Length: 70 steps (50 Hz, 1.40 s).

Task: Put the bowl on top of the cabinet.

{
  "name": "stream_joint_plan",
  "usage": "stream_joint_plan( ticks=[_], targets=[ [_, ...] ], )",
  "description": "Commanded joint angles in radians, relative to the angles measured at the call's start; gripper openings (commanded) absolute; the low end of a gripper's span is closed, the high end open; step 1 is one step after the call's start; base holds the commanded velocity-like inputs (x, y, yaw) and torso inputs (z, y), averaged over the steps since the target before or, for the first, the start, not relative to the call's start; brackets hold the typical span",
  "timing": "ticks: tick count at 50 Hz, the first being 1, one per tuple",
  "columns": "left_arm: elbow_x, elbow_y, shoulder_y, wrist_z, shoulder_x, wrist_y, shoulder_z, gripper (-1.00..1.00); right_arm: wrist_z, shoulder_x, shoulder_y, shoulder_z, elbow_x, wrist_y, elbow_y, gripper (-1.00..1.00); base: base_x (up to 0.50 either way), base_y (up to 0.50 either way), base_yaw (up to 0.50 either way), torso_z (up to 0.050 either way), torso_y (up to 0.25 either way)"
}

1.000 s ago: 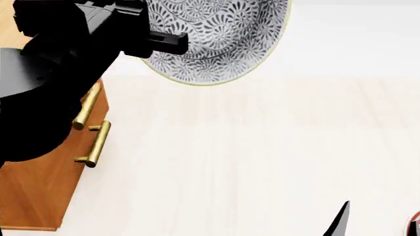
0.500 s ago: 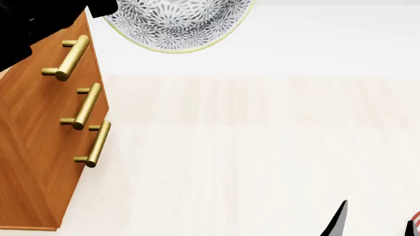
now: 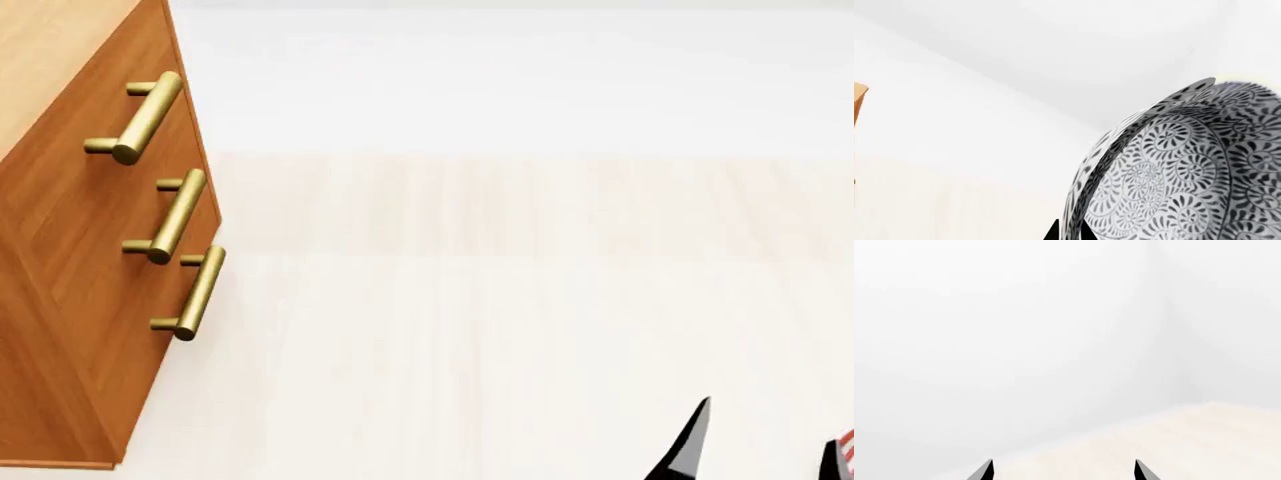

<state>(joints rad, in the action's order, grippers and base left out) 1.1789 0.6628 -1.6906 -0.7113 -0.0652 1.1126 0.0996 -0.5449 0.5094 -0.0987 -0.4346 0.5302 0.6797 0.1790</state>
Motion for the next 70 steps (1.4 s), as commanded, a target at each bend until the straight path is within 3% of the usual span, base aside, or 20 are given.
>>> stream_joint_plan(
  ticks=[1, 8, 14, 39, 51, 64, 70],
  targets=[
    [-0.082, 0.225, -0.117, 0.072, -0.007, -0.233, 0.008, -1.0, 0.02, -0.012, -0.031, 0.004, 0.035, -0.016, 0.049, 1.0, 0.0, 0.0, 0.0, 0.0, 0.0],
    [-0.12, 0.32, -0.147, 0.114, -0.013, -0.311, -0.008, -1.0, 0.021, -0.014, -0.037, 0.005, 0.033, -0.021, 0.055, 1.0, 0.0, 0.0, 0.0, 0.001, 0.0],
    [-0.13, 0.319, -0.124, 0.085, -0.015, -0.374, 0.005, -1.0, 0.02, -0.015, -0.037, 0.007, 0.032, -0.02, 0.057, 1.0, 0.0, 0.0, 0.0, 0.0, 0.0],
    [-0.173, 0.1, 0.046, -0.131, -0.011, -0.524, 0.006, -1.0, 0.029, -0.023, -0.044, 0.011, 0.031, -0.02, 0.073, 1.0, 0.0, 0.0, 0.0, 0.0, 0.0],
    [-0.215, -0.068, 0.142, -0.301, -0.029, -0.595, 0.004, -1.0, 0.031, -0.028, -0.048, 0.01, 0.026, -0.026, 0.079, 1.0, 0.0, 0.0, 0.0, 0.0, 0.001],
    [-0.271, -0.121, 0.149, -0.369, -0.03, -0.674, -0.012, -1.0, 0.042, -0.033, -0.054, 0.009, 0.03, -0.029, 0.088, 1.0, 0.0, 0.0, 0.0, 0.0, 0.001],
    [-0.25, -0.045, 0.109, -0.383, -0.038, -0.611, -0.018, -1.0, 0.041, -0.031, -0.049, 0.012, 0.028, -0.027, 0.082, 1.0, 0.0, 0.0, 0.0, 0.0, 0.0]
  ],
)
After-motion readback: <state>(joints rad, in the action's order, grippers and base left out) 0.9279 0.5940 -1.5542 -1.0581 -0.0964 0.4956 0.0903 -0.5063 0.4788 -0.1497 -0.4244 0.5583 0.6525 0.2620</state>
